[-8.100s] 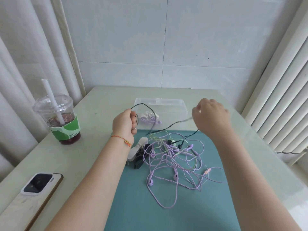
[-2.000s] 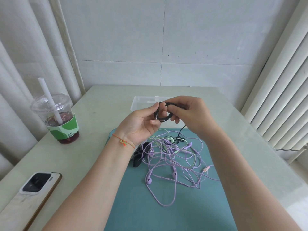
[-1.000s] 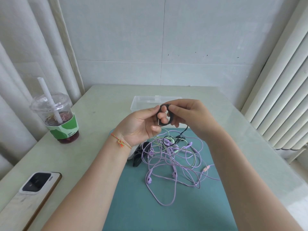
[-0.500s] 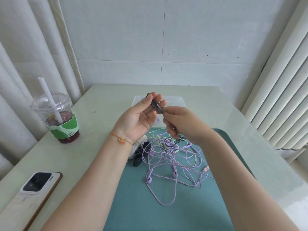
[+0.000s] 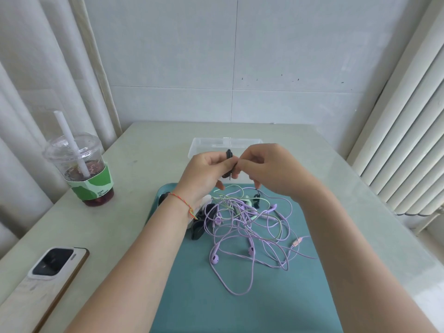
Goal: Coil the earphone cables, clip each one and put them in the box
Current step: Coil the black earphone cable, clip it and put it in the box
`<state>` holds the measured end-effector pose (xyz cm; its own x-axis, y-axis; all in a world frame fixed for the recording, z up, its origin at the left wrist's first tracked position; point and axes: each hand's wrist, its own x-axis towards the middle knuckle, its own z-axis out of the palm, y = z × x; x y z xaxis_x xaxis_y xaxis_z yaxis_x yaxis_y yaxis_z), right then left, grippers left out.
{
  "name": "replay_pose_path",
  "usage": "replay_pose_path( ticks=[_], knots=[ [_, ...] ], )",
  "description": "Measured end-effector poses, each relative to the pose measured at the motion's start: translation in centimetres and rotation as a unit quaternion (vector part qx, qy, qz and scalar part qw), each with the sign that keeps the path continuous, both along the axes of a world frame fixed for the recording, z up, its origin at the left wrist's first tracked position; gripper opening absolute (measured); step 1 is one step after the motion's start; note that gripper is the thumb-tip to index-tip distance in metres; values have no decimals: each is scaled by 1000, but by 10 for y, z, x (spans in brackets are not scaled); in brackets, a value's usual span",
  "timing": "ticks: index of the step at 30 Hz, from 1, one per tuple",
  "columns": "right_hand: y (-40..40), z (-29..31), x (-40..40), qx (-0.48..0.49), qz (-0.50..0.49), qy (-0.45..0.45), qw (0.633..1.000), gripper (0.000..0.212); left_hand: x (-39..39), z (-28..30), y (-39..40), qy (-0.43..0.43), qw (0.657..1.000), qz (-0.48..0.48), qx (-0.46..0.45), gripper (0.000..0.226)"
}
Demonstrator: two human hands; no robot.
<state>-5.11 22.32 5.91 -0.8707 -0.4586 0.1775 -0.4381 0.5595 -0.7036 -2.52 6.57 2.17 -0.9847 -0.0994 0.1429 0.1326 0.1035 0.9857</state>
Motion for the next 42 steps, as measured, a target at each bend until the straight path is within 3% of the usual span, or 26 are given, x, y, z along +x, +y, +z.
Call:
replay_pose_path(
  ticks=[6,14,19,24,30,33,38,42],
  knots=[
    [4,1,-4,-40,-24,32,998,14,3,5,-1,-56,981,-112,149,23],
    [4,-4,-10,-102,-55,38,992,18,7,9,-6,-96,970,-189,121,28],
    [4,-4,-10,-154,-32,-4,987,11,7,10,-8,-105,944,-202,240,19],
    [1,-7,-8,-154,6,-57,986,23,9,15,-7,-103,909,-184,359,27],
    [-3,-9,-3,-100,28,-118,988,24,9,13,-5,-76,887,-213,402,22],
    [-4,-11,-2,-50,51,-154,985,28,6,11,-5,-61,902,-169,391,14],
    [-2,-14,-8,-7,48,-152,987,19,3,9,-4,-16,954,-65,293,12],
    [0,-11,-4,36,67,-133,988,23,2,9,-4,6,958,-33,286,12]
  ],
)
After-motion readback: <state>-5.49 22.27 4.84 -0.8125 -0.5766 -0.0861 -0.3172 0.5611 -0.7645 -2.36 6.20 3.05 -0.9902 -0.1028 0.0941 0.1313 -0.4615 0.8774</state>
